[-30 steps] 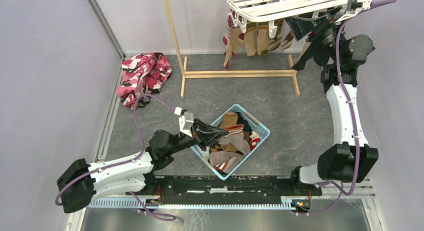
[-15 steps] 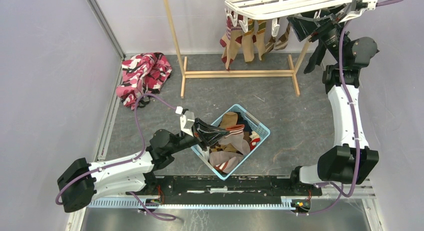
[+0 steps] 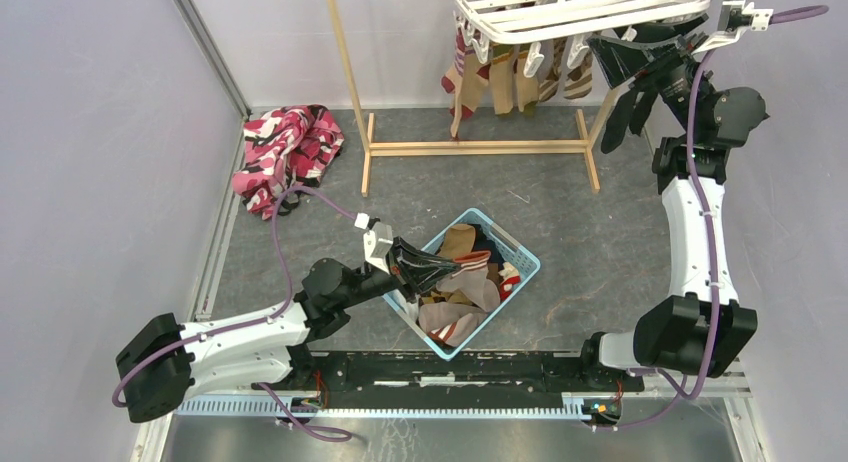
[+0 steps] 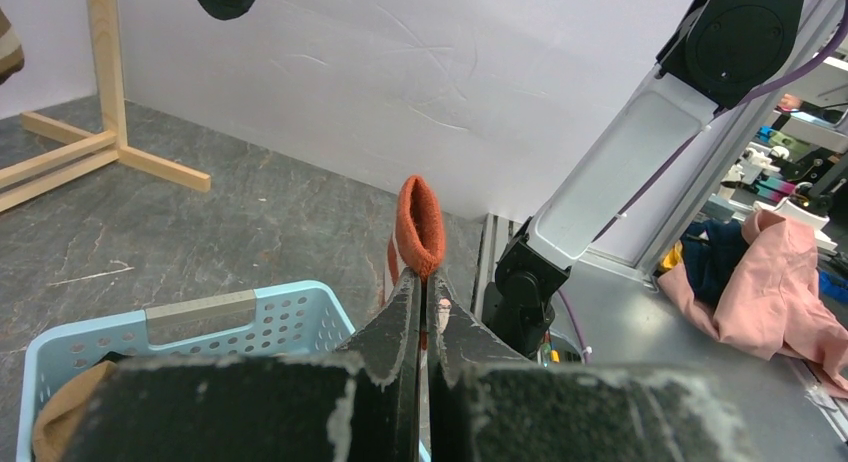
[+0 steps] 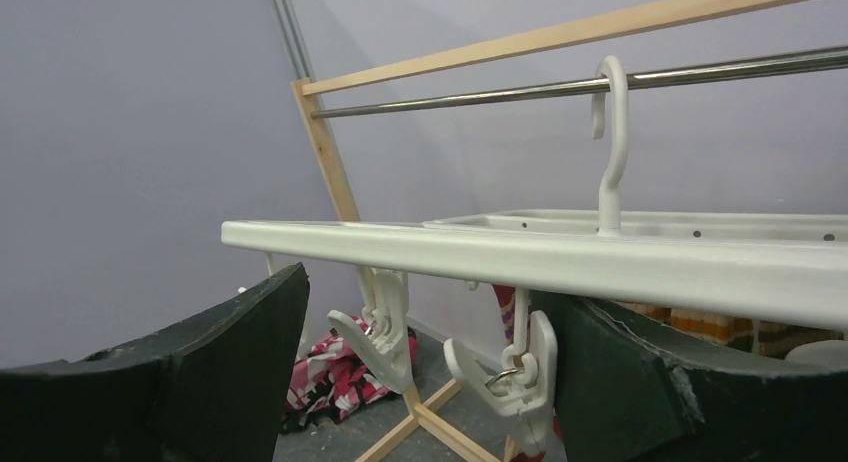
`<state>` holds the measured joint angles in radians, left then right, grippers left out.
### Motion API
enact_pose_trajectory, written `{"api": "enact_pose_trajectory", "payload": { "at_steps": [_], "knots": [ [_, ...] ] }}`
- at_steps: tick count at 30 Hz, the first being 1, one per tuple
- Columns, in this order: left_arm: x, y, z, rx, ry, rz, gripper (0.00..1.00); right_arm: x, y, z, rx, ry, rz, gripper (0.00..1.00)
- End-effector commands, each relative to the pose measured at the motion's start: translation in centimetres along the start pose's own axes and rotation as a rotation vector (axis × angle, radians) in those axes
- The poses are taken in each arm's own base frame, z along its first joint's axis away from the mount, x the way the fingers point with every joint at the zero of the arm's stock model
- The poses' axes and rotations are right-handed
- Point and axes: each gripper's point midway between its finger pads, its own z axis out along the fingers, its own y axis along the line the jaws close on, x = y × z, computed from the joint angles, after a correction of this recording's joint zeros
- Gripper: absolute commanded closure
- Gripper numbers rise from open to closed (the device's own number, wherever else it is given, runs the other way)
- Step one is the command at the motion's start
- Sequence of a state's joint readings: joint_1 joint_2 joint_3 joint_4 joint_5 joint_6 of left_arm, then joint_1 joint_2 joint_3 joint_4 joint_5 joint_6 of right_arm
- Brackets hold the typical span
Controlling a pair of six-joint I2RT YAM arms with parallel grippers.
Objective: Clip the socks to the hanger
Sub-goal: Open the clamp at the hanger.
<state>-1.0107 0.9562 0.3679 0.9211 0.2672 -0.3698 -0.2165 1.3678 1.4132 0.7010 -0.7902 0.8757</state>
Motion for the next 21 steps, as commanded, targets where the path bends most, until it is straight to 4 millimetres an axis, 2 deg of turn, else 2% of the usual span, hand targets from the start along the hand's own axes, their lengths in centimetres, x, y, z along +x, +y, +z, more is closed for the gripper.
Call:
{"api": "enact_pose_trajectory", "payload": {
  "at_steps": [1, 21],
  "knots": [
    [-2.45, -0.93, 1.02, 0.026, -0.064, -0.018, 0.98, -1.26, 1.89, -0.51, -0.051, -0.027, -0.040, 0.12],
    [-2.50, -1.11, 0.98, 0.029, -0.066, -0.021, 0.98, -0.99, 1.53, -0.48, -0.044, -0.012, -0.050, 0.16]
  ]
}}
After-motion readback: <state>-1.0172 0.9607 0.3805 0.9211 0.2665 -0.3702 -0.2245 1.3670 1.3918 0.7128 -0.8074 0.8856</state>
